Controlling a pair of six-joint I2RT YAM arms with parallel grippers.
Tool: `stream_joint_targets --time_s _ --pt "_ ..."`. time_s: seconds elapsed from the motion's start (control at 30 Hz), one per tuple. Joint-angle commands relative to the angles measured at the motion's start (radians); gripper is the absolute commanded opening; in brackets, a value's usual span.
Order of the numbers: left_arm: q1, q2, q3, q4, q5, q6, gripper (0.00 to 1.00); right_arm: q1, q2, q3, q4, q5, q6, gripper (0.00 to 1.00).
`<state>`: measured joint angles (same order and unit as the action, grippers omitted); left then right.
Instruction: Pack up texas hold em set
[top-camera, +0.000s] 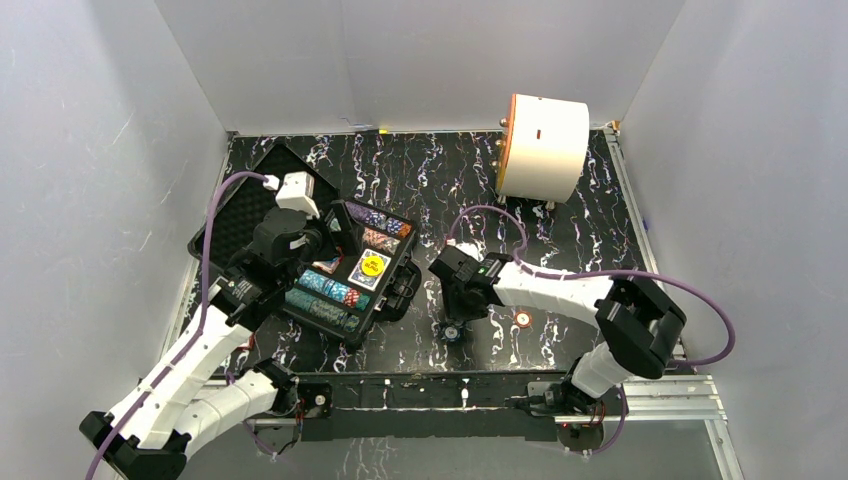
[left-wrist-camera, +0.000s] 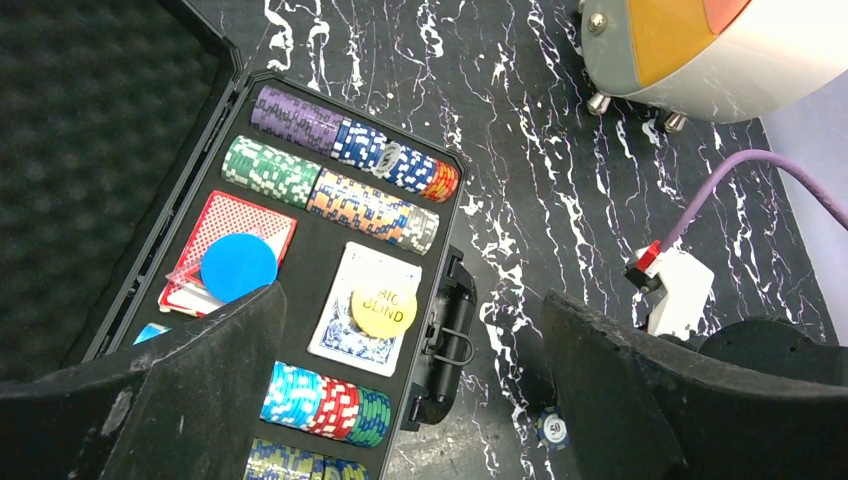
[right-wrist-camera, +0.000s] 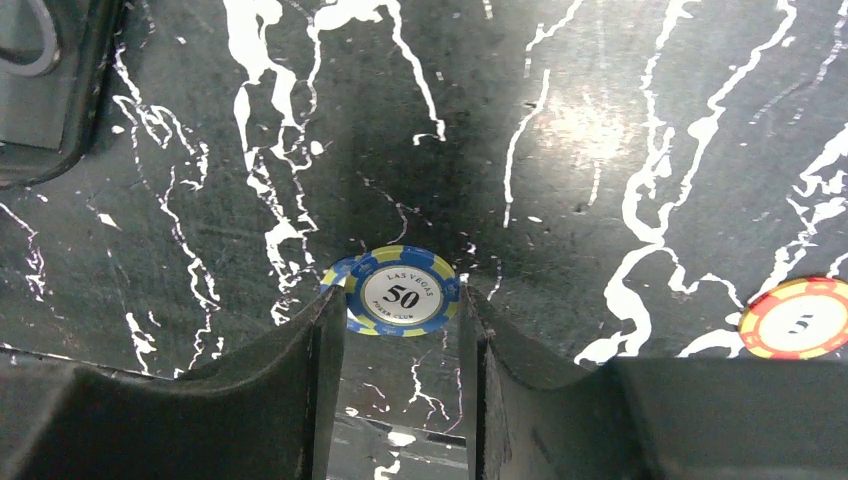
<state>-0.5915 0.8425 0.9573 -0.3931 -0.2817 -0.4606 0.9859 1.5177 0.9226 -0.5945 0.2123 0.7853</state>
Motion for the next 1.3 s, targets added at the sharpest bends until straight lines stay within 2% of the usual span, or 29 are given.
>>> stream_joint_targets --time_s 0.0,0.1,0.2,0.3,0.37,0.57,0.67,0.8,0.9,1.27 --pt "0.004 -0.005 -0.005 -0.018 0.041 -0.022 0.98 0.016 0.008 0.056 0.031 -0.004 -0.016 0.47" --pt "0.004 0.007 -0.046 -0.014 0.213 -0.053 0.98 0.016 -0.012 0.062 0.075 -0.023 -0.001 0.47" --pt "0.003 0.031 -0.094 0.034 0.462 -0.064 0.94 0.015 -0.034 0.062 0.128 -0.029 0.035 0.48" --pt "0.003 0.046 -0.159 0.093 0.592 -0.110 0.88 0.013 -0.046 0.069 0.174 -0.036 0.092 0.48" --pt "-0.004 0.051 -0.208 0.145 0.628 -0.144 0.86 0.005 -0.048 0.076 0.199 -0.046 0.145 0.48" --pt "-0.082 0.073 -0.351 0.314 0.627 -0.204 0.75 -0.027 -0.081 0.067 0.266 -0.085 0.297 0.48" --pt "-0.139 0.075 -0.408 0.385 0.583 -0.202 0.72 -0.044 -0.113 0.045 0.322 -0.117 0.344 0.48" --pt "-0.157 0.085 -0.481 0.542 0.559 -0.234 0.67 -0.058 -0.141 0.036 0.343 -0.159 0.387 0.49" --pt "-0.160 0.095 -0.519 0.651 0.547 -0.255 0.60 -0.065 -0.153 0.021 0.370 -0.196 0.426 0.49" --pt "-0.160 0.093 -0.533 0.747 0.433 -0.268 0.45 -0.098 -0.166 -0.022 0.458 -0.292 0.498 0.49"
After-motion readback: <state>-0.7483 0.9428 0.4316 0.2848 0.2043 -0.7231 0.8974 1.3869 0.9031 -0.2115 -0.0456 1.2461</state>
